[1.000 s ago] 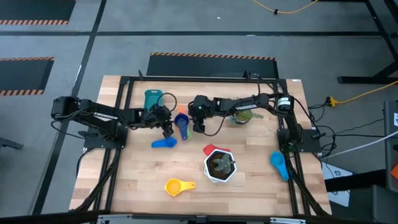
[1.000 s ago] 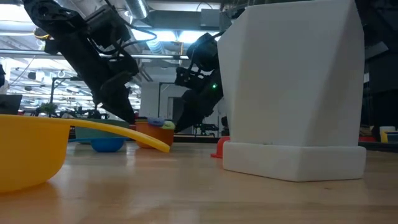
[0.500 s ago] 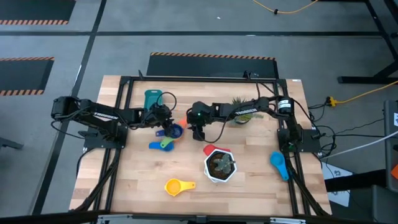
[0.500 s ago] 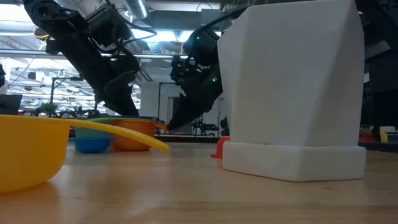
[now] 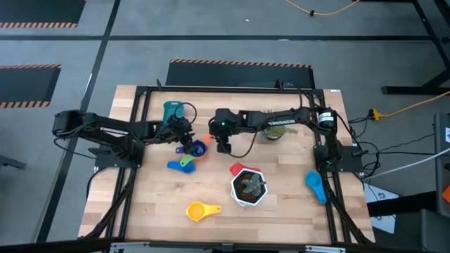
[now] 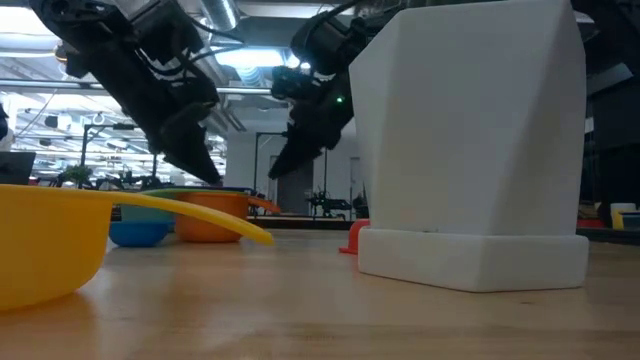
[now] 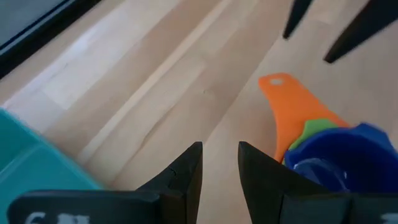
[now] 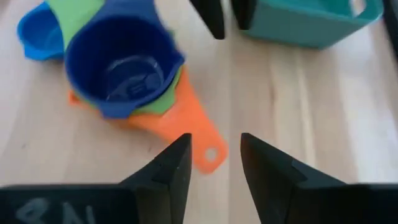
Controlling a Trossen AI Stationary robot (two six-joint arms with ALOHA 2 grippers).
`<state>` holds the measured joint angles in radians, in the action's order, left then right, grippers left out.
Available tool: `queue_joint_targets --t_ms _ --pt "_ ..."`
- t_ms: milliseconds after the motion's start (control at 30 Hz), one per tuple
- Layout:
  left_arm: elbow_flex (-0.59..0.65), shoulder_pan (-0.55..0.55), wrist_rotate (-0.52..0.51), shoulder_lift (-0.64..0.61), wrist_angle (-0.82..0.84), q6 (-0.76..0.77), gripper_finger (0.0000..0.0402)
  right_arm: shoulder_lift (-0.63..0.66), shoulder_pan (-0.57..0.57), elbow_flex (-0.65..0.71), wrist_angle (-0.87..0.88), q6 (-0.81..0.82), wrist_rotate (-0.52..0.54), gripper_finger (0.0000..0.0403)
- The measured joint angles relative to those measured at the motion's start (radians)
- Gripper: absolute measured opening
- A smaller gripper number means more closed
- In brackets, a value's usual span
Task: Nest measuring cups in basket
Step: Adjust the nested measuring cups to an aligned position
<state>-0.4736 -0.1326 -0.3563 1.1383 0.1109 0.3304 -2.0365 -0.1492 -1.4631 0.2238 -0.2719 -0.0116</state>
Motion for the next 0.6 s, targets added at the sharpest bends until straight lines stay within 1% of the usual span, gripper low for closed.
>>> queue_joint_targets --t_ms 167,400,600 --pt "0.000 0.003 0.025 -0.069 0.104 0.021 0.0096 0.000 -0.030 -0.002 -0.089 -0.002 0.002 0.0142" --pt "0.000 0.003 0.129 -0.094 0.234 0.062 0.0096 -0.020 -0.077 -0.003 -0.168 0.001 0.002 0.0142" --pt "0.000 0.003 0.207 -0.094 0.255 0.064 0.0096 -0.073 -0.092 -0.002 -0.224 0.001 0.002 0.0142"
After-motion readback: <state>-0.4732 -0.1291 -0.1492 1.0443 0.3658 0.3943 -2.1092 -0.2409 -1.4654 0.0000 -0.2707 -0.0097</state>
